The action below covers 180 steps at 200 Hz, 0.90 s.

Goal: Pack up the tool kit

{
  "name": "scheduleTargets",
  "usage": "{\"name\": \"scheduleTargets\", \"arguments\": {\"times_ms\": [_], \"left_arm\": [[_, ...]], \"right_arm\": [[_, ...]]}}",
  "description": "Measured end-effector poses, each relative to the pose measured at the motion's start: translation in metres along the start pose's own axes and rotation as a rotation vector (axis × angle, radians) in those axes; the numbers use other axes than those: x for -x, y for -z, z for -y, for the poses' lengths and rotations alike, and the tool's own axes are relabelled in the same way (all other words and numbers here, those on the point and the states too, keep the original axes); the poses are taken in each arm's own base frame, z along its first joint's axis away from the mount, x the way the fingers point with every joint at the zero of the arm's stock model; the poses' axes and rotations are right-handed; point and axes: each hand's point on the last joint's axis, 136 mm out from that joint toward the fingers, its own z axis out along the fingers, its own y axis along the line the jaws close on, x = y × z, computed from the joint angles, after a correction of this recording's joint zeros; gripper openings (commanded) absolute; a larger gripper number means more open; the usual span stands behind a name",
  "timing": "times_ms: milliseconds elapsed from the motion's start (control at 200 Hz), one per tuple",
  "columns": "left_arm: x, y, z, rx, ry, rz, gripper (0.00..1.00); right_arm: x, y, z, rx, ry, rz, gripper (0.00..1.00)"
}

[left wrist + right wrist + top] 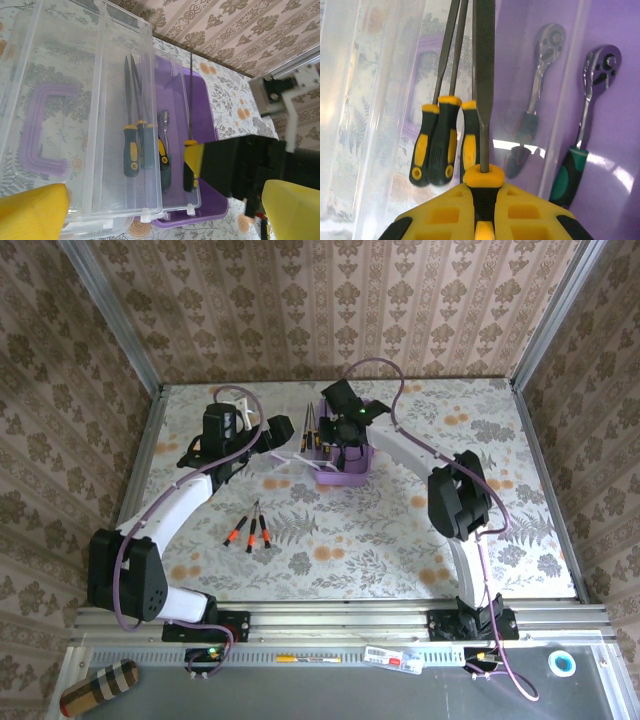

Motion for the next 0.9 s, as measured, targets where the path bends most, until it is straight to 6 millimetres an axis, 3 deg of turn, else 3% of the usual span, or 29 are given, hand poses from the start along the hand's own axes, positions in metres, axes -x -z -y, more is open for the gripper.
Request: {"name": "scheduleTargets", "arguments": {"times_ms": [250,600,900], "left_arm": [[0.002,0.000,0.003,-0.017,0.004,0.006,1.00],[0.006,0.002,0.002,-0.021,0.013,0.015,1.00],[0.006,0.002,0.003,-0.027,0.023,0.012,1.00]], "right_arm": [[0.005,-0.024,-0.002,-0.019,0.002,-0.031,0.14],[0.011,-0.024,-0.002,-0.033,0.024,-0.044,0.33],[0.011,-0.022,0.000,-0.039,0.024,-0.053,0.34]]}}
